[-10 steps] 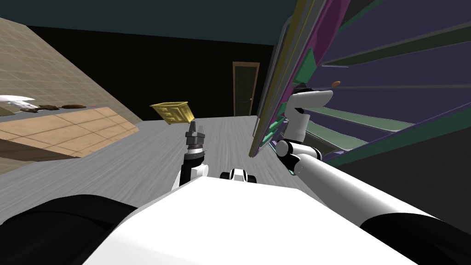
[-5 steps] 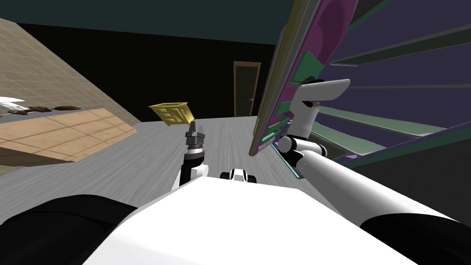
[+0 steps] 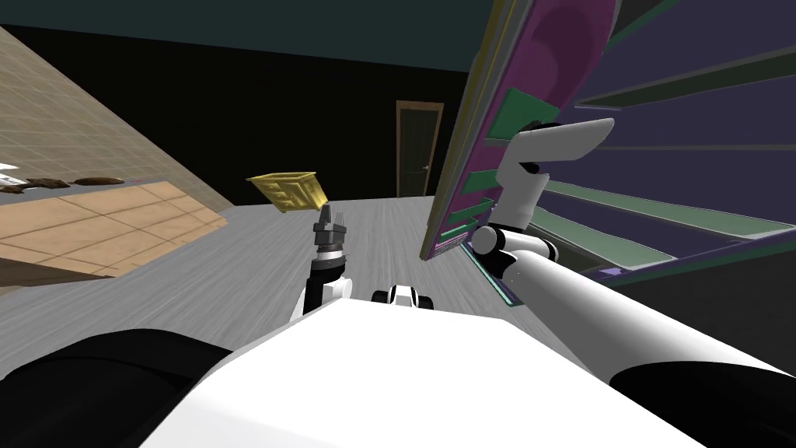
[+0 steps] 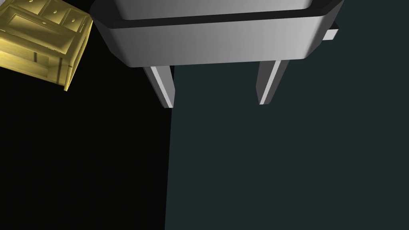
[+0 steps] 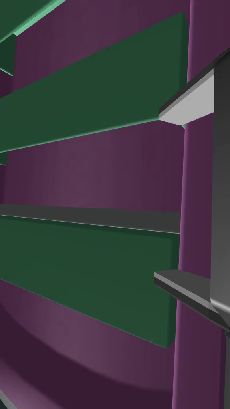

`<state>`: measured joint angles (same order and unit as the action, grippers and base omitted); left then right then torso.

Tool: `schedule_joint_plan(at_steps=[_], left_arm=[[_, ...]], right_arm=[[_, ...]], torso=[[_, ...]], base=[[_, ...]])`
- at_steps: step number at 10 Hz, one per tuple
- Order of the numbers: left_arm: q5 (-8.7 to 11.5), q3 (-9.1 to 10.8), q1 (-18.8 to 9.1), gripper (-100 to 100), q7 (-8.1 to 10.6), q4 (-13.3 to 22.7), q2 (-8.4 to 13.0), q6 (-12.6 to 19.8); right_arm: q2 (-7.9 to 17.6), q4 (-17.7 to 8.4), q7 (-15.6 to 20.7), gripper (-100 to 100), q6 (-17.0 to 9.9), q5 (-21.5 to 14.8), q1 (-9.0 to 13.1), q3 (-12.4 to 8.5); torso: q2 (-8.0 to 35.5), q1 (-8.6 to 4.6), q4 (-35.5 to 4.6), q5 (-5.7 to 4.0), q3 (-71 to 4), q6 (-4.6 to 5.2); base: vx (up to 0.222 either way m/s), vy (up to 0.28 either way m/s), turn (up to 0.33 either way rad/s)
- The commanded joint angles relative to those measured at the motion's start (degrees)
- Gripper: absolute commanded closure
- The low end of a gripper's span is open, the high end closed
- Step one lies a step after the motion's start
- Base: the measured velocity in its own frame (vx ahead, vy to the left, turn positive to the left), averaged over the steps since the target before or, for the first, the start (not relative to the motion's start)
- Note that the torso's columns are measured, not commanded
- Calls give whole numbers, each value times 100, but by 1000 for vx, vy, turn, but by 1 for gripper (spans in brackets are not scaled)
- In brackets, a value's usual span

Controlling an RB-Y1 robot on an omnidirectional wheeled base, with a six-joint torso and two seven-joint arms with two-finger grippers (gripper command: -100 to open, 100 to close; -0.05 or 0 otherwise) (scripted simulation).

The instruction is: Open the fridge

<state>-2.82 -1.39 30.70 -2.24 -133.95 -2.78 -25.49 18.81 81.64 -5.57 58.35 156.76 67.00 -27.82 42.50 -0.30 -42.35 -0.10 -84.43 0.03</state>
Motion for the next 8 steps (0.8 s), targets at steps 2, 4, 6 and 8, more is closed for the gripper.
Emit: schedule_joint_plan(at_steps=[2,4,6,8], left_arm=[[0,0,0,0,0,0,0,0],[0,0,0,0,0,0,0,0],[0,0,0,0,0,0,0,0],[0,0,0,0,0,0,0,0]], right_arm=[[270,32,214,-100,464,209,386,58],[405,48,320,-100,695,314,580,86],[427,-3,308,-100,668,317,617,89],[431,9,324,0,699,323,621,90]], torso=[[-23,30,7,10,-15,-3],[-25,33,9,11,-17,-4],[-20,29,7,9,-13,-2],[-12,24,4,8,-8,-2]], base=[[52,29,-30],[45,23,-23],[32,18,-12],[0,0,0]])
